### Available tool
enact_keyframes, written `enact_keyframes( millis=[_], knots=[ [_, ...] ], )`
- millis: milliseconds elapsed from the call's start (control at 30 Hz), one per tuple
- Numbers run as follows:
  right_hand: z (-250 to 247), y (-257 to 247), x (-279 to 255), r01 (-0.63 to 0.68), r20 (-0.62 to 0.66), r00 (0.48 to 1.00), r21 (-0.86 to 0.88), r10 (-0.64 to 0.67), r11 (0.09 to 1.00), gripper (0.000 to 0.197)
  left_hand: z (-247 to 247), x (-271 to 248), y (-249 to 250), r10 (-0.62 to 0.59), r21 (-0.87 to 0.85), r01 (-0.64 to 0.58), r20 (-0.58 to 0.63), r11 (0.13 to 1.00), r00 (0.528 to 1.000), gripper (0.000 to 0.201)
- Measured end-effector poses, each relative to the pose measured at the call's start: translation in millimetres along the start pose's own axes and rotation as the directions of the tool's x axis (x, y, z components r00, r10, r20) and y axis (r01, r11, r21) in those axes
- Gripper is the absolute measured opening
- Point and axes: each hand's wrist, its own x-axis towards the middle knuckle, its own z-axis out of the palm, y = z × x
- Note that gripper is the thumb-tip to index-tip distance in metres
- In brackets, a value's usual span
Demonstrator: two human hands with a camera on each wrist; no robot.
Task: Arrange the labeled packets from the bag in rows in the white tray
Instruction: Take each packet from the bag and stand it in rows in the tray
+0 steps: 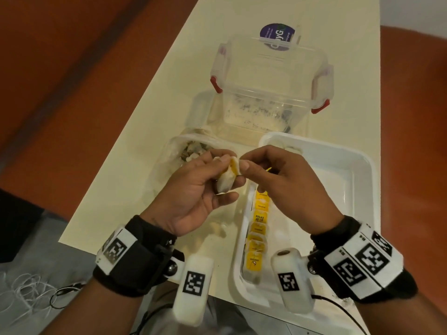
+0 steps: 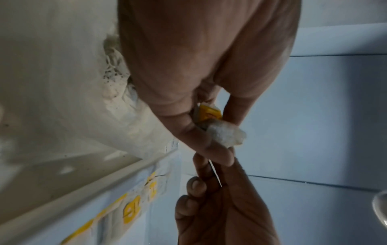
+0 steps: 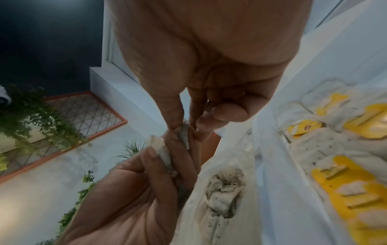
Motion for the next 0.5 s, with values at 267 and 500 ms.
enact_keyframes(
  millis=[267, 500],
  knots=[
    [-12.3, 9.3, -19.8, 0.044, -0.036, 0.998, 0.005, -0.044, 0.999, 0.015, 12.4, -3.5, -1.0, 0.008, 0.285, -0.009, 0.005, 0.959, 1.0, 0.01],
    [-21.0, 13.7, -26.3, -0.021, -0.146, 0.988, 0.239, 0.057, 0.971, 0.009, 16.4, -5.6, -2.2, -0.053, 0.398, 0.019, 0.073, 0.917, 0.996, 0.034]
  ],
)
